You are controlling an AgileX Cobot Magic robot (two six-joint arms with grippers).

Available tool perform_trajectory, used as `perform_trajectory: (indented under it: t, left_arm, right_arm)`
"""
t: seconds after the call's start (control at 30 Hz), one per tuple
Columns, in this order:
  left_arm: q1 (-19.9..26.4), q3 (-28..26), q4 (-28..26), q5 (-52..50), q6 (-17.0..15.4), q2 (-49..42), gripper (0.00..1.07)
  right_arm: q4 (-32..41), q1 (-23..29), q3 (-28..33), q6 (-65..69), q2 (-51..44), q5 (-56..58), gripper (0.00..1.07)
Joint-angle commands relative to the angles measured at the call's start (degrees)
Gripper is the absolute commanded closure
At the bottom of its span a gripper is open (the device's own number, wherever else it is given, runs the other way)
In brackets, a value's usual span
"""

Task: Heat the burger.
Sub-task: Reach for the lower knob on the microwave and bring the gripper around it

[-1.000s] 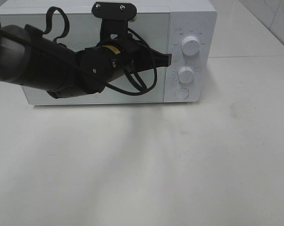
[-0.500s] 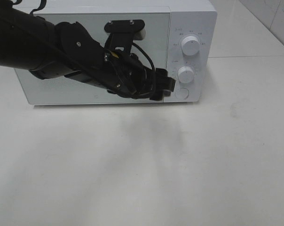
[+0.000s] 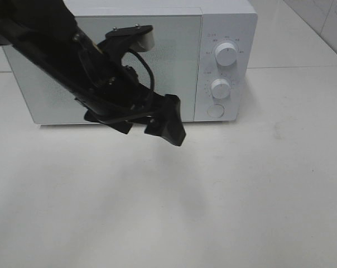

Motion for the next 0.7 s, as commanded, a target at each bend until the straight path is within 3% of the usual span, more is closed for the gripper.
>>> perform_trajectory:
  t: [0.03,0.27,0.43,0.7]
  left_arm:
    - [2.5,-0.4,0.1,5.9,-1.5,-1.6,0.06]
    - [11.6,-0.4,1.3,20.5,-1.7,-5.3,0.06]
    - [17.3,-0.4,3.2,25.4,-4.9,-8.3,0.06]
    - [25.2,-0.4,7.6,29.9,-6.4,-13.2,0.06]
  right_arm:
    - [0.1,-0.2,0.1,-0.4,-1.8,-0.1,0.33]
    - [0.1,-0.2,0.1,-0.4,-1.8,-0.1,0.33]
    - [0.1,-0.2,0.1,-0.4,-1.8,-0.1,0.33]
    - [0.1,-0.2,0.1,-0.4,-1.8,-0.1,0.33]
